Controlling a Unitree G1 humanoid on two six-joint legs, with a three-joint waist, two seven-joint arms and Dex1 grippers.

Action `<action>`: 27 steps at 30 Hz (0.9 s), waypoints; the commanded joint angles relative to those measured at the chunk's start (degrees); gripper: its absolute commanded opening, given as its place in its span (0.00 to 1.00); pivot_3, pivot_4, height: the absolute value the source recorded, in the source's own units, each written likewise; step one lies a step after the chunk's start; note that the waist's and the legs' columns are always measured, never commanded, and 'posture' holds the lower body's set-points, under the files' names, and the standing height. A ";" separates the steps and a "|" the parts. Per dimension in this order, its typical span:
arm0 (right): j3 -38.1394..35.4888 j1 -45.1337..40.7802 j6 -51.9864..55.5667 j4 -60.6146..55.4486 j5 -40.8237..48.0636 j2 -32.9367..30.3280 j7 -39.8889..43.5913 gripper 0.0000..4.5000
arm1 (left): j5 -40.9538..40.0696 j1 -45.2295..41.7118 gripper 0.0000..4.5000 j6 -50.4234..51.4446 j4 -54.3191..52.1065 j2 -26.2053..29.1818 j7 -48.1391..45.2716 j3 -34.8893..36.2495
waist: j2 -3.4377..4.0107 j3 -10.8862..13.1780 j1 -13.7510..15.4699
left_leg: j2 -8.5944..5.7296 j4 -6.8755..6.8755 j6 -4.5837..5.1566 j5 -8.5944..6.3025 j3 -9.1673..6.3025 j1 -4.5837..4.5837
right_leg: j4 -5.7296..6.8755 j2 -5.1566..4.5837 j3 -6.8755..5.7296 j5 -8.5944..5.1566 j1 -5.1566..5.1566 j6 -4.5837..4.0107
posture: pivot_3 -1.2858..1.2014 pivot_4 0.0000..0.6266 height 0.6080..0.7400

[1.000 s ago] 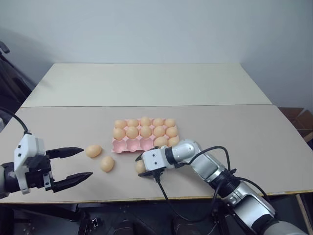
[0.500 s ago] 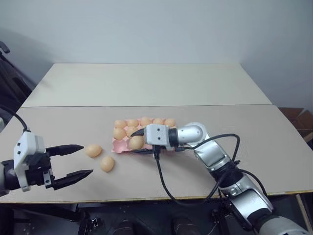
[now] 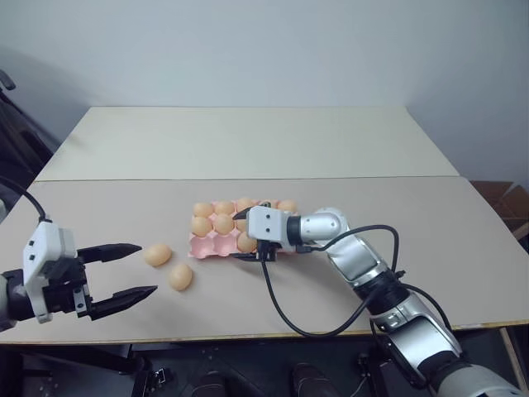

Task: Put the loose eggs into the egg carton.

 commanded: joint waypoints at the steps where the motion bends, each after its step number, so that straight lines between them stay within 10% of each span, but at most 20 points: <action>1: -3.99 -0.12 1.09 -4.86 4.29 -1.15 1.82 1.00 | -0.64 -0.14 1.00 -0.39 -1.13 0.23 0.14 0.65 | 0.00 0.00 0.01 | 0.00 0.00 0.00 0.00 0.00 0.00 | 0.00 0.00 0.00 0.00 0.00 0.00 | 0.52 0.24 1.00; 27: -33.48 20.38 8.25 -16.27 31.66 -32.63 17.87 1.00 | 3.71 1.75 1.00 -3.35 9.05 0.99 -1.97 3.24 | -0.01 0.02 0.10 | 0.00 -0.06 0.01 -0.01 0.02 0.04 | -0.13 0.00 0.03 -0.01 0.06 0.01 | 0.52 0.24 1.00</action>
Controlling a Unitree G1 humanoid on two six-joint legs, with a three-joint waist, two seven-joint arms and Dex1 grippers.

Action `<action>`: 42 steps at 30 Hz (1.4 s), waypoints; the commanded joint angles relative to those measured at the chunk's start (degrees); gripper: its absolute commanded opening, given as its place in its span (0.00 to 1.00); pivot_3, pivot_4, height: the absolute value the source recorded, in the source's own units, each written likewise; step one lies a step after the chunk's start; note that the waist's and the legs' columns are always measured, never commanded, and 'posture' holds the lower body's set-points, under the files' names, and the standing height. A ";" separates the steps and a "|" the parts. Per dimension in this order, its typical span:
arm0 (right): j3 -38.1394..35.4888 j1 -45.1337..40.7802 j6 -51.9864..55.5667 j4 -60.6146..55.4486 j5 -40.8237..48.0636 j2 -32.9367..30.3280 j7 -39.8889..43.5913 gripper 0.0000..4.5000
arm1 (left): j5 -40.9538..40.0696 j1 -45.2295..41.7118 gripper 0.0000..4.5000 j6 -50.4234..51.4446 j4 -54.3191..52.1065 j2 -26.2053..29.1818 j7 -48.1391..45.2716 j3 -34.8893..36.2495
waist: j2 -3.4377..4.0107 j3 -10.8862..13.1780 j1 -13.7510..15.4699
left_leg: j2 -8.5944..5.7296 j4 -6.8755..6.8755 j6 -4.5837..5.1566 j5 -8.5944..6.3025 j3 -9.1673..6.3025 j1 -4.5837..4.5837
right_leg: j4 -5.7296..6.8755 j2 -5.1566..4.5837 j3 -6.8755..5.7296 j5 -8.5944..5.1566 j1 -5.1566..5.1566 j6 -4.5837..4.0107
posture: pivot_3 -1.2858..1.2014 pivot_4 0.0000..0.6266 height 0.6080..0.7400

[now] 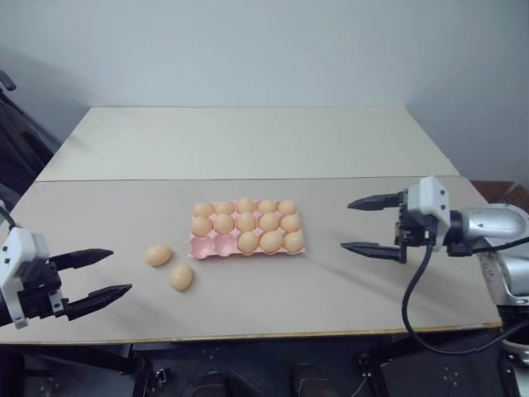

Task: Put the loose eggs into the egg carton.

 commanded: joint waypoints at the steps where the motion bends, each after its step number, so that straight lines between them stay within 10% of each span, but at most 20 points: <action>1: -1.64 0.55 0.48 -2.75 1.27 -0.70 -1.03 1.00 | -0.13 -0.96 1.00 -0.66 -0.21 0.72 -0.12 0.05 | 0.00 0.00 -0.01 | 0.00 0.00 0.00 0.00 0.00 0.00 | 0.00 0.00 0.00 0.00 0.00 0.00 | 0.52 0.24 1.00; 13: -1.48 0.47 0.85 -3.98 1.99 -0.54 -1.22 1.00 | 1.17 -1.83 1.00 -1.05 -2.98 0.01 1.07 -4.41 | 0.00 0.00 0.08 | 0.00 0.00 0.00 0.00 0.00 -0.01 | 0.00 0.00 0.01 0.00 0.00 0.00 | 0.52 0.24 1.00; 33: -1.58 0.32 1.03 -7.54 3.14 -0.26 -2.62 1.00 | 23.47 -16.37 1.00 -12.73 4.23 -6.47 13.91 -37.15 | 0.01 0.01 0.33 | -0.03 0.04 0.00 0.00 -0.02 -0.02 | 0.00 -0.01 0.02 0.01 0.05 0.01 | 0.52 0.24 1.00; 42: -2.32 1.49 1.12 -8.69 3.68 -0.48 -3.93 1.00 | 22.44 -19.80 0.47 -14.71 5.47 -6.31 12.74 -36.93 | 0.01 0.01 0.46 | -0.03 0.05 0.00 0.00 -0.02 -0.01 | 0.03 0.00 0.02 0.01 0.06 0.02 | 0.52 0.24 1.00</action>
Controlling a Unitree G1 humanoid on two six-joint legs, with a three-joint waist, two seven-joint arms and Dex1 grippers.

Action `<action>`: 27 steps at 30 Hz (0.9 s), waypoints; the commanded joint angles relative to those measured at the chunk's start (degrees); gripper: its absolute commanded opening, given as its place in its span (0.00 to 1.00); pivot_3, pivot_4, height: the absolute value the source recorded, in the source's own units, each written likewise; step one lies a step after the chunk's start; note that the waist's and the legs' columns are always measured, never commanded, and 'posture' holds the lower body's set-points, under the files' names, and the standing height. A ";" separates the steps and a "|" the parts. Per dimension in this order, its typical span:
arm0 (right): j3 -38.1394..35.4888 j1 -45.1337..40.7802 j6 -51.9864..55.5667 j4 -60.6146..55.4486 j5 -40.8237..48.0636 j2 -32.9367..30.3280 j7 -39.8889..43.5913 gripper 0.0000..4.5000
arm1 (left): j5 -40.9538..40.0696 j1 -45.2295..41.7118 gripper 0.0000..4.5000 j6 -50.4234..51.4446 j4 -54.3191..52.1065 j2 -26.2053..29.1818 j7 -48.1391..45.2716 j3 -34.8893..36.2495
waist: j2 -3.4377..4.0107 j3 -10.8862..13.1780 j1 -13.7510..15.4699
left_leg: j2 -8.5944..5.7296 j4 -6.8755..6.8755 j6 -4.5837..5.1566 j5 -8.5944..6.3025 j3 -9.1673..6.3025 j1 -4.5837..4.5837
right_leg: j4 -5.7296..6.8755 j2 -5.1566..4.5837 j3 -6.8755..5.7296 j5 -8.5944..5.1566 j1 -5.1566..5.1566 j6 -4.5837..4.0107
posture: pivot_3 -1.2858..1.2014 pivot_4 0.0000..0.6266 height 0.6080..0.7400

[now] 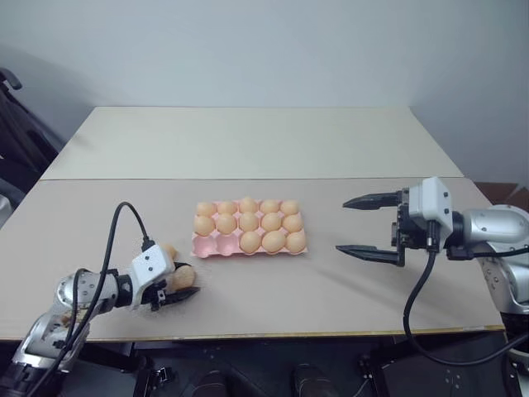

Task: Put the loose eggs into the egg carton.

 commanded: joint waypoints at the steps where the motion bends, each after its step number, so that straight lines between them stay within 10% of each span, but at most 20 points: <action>1: -2.09 0.29 0.15 -1.94 1.39 -0.79 -0.69 1.00 | -1.27 -0.57 0.46 -1.70 -2.01 1.41 -1.37 2.20 | 0.00 0.00 -0.06 | 0.00 0.00 0.00 0.00 0.00 -0.01 | 0.00 0.00 0.00 0.00 -0.01 0.00 | 0.52 0.24 1.00; 9: -1.86 0.10 -0.15 -1.38 1.04 -0.61 -0.90 1.00 | -11.39 -4.84 0.46 -0.22 -5.94 2.53 -6.95 6.91 | 0.00 0.00 0.14 | 0.00 0.02 0.00 0.00 0.00 -0.01 | 0.03 0.00 -0.01 0.00 0.00 0.00 | 0.52 0.24 1.00; 25: -2.27 0.67 0.58 -3.56 1.76 -0.30 -2.96 1.00 | 0.73 -29.33 0.46 -3.41 13.98 -11.56 -3.60 -10.16 | 0.00 0.00 1.12 | -0.06 0.12 0.02 0.00 -0.06 -0.10 | -0.01 0.01 0.00 0.03 -0.02 0.06 | 0.52 0.24 1.00; 27: -2.71 1.19 0.90 -4.18 2.10 -0.44 -3.27 1.00 | 0.16 -29.20 0.61 -2.72 13.60 -11.30 -4.55 -9.98 | 0.00 0.00 1.20 | -0.06 0.12 0.02 0.00 -0.07 -0.10 | -0.01 0.01 -0.01 0.03 0.00 0.06 | 0.52 0.24 1.00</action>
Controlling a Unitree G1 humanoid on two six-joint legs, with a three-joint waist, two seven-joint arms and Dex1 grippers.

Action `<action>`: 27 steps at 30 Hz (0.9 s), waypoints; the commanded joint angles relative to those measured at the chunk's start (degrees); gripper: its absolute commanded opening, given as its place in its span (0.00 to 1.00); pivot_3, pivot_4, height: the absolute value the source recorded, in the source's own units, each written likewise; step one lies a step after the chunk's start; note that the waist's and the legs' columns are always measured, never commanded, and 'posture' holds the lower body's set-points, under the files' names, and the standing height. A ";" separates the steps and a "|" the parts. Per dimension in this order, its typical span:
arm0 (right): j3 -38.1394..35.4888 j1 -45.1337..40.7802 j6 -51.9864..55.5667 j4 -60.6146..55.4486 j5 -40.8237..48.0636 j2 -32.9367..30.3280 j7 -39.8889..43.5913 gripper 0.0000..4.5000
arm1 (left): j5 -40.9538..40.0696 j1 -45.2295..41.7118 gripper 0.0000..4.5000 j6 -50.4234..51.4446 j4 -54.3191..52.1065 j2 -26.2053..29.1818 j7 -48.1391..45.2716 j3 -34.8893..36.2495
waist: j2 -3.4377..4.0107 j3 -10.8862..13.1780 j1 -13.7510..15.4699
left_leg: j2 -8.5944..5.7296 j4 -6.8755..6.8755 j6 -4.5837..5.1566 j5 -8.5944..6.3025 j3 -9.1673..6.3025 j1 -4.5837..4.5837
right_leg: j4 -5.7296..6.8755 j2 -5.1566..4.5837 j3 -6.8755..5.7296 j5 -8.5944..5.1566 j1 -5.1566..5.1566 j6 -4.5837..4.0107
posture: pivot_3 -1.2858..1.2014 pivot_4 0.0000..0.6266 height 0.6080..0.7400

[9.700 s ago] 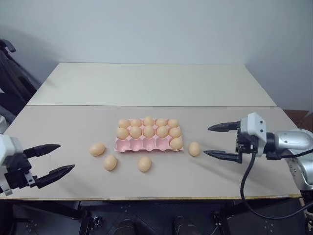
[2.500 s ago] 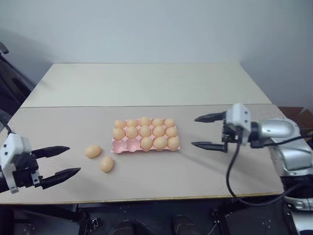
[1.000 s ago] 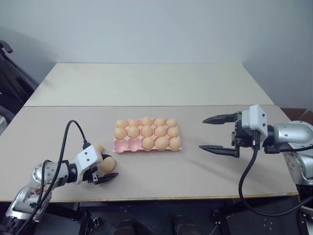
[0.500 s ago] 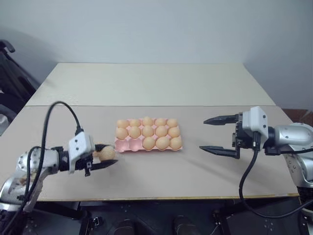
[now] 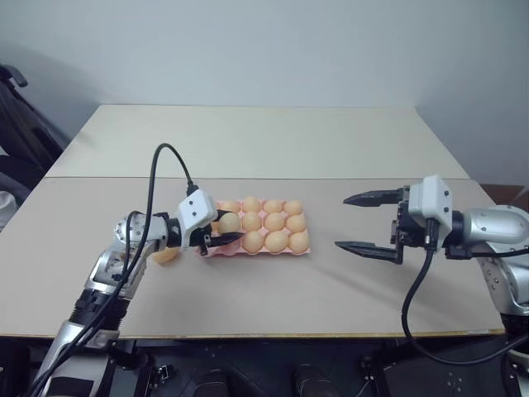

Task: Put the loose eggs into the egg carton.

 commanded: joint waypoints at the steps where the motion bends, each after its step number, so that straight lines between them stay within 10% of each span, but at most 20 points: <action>1: -2.38 0.45 0.70 -2.57 2.00 -0.68 -0.89 1.00 | -1.87 -0.32 0.67 1.15 -1.20 0.88 -2.35 0.89 | 0.00 0.00 0.06 | 0.00 0.02 0.00 0.00 0.00 0.00 | 0.00 0.00 0.00 0.00 0.01 0.00 | 0.52 0.24 1.00; 6: -2.23 0.82 0.59 -2.64 2.07 -0.74 -1.41 1.00 | -4.07 0.48 0.99 3.31 -3.58 3.12 -3.79 3.51 | 0.00 0.00 0.00 | 0.00 0.06 0.00 0.00 -0.01 0.00 | 0.05 0.00 0.00 0.00 0.02 0.01 | 0.52 0.24 1.00; 16: -1.09 -0.46 -0.43 -0.77 1.68 -0.40 -0.59 1.00 | -11.83 9.00 0.99 8.01 -11.67 12.44 -4.12 18.38 | 0.00 0.00 -0.25 | 0.02 0.05 0.00 0.00 0.00 0.01 | 0.05 -0.01 0.00 0.00 -0.01 0.01 | 0.52 0.24 1.00; 27: -0.62 -0.89 -1.28 2.30 1.60 -0.74 2.31 1.00 | -15.75 37.30 0.99 9.14 -17.67 19.71 -9.48 46.78 | 0.02 0.01 -0.23 | 0.07 0.00 0.01 -0.01 0.05 0.08 | 0.03 -0.02 -0.02 -0.01 0.01 0.00 | 0.52 0.24 1.00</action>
